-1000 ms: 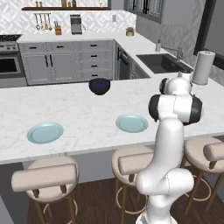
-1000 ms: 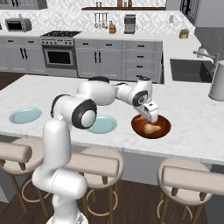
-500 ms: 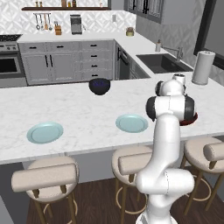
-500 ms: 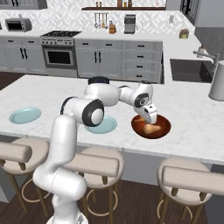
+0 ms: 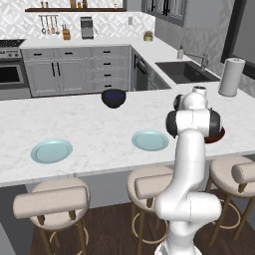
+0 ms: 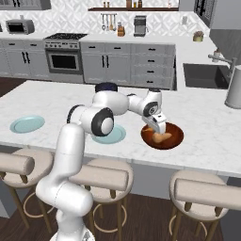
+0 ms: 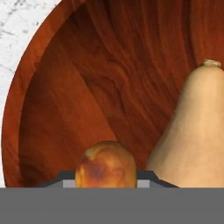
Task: Pick the chicken drumstick and squash from their plates and place them in the bowl. Then put the bowl in the fridge.
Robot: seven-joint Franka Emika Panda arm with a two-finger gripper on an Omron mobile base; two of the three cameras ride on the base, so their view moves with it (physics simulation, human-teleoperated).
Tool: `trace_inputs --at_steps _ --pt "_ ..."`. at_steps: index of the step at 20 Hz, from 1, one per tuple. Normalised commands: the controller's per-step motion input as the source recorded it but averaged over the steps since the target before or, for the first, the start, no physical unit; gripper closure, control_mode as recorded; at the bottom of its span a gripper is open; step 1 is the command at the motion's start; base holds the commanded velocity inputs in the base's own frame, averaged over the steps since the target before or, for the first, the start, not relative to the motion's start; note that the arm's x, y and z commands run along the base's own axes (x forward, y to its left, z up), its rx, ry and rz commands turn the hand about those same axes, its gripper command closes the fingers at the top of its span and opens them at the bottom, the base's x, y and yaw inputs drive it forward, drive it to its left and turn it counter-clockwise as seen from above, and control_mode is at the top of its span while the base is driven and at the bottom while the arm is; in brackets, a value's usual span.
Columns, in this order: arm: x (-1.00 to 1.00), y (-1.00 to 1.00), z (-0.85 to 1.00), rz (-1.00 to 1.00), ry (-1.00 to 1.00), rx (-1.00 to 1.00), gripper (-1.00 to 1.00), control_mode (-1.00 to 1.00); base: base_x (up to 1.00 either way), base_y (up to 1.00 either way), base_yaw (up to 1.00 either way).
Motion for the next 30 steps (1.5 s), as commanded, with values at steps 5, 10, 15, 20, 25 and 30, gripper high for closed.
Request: trace_inputs --at_steps 5,10,15,20,25,30 --pt "-0.08 -0.04 -0.04 0.00 0.00 0.00 -1.00 -1.00 0.00 0.00 0.00" --pt "-0.03 -0.02 0.17 0.00 0.00 0.00 -1.00 -1.00 0.00 0.00 0.00" --pt "-0.69 -0.07 0.53 0.20 -0.04 0.00 -1.00 -1.00 0.00 0.00 0.00" --pt "-0.97 0.11 -0.14 0.38 0.01 -0.09 -1.00 -1.00 0.00 0.00 0.00" --pt "-0.54 0.25 -0.10 0.44 0.01 -0.16 -1.00 -1.00 0.00 0.00 0.00" --pt "-0.17 0.01 -0.12 0.35 0.01 -0.07 -1.00 -1.00 0.00 0.00 0.00"
